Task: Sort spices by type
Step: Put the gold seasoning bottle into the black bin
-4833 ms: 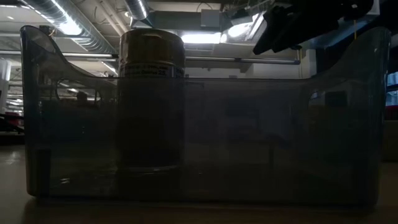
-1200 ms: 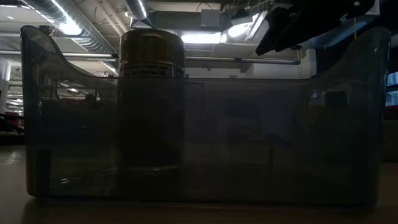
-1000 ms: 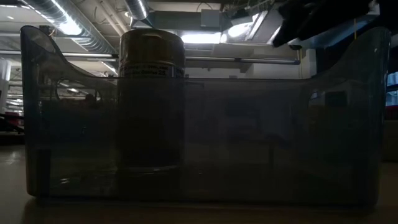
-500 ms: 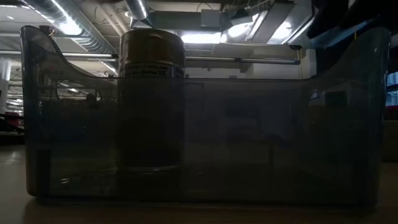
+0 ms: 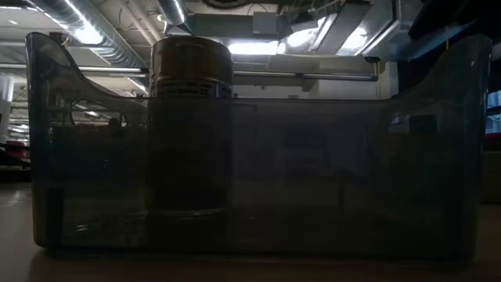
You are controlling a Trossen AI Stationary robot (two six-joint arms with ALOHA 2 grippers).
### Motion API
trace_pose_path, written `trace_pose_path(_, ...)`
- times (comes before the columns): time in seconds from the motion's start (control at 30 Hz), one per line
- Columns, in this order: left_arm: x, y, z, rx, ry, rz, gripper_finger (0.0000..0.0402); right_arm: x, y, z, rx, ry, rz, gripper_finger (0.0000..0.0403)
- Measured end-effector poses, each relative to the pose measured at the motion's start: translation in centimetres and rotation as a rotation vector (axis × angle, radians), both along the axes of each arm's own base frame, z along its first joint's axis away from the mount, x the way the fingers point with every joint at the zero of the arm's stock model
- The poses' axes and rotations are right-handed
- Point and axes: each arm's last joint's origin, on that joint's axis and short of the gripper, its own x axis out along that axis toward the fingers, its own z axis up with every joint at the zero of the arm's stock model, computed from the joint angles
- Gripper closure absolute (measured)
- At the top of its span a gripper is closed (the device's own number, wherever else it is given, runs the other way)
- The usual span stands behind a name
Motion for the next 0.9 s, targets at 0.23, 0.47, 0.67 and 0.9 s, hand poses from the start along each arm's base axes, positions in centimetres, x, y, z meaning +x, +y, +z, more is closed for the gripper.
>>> trace_pose_path(0.23, 0.9, -0.6, -1.7, 0.018, 0.04, -0.002, 0.0143, 0.0, -0.1, 0.0, -0.01, -0.01, -0.011, 0.0114)
trace_pose_path(0.47, 1.4, -1.0, -3.0, 0.034, 0.069, -0.004, 0.0143, 0.1, -0.1, 0.0, -0.021, -0.019, -0.02, 0.0114)
trace_pose_path(0.67, 1.8, -1.5, -4.3, 0.03, 0.119, -0.024, 0.0143, 0.1, -0.1, 0.0, -0.022, -0.02, -0.021, 0.0113)
trace_pose_path(0.9, 1.2, -1.7, -5.6, 0.055, 0.194, -0.017, 0.0143, 0.1, -0.1, 0.0, -0.024, -0.02, -0.022, 0.0113)
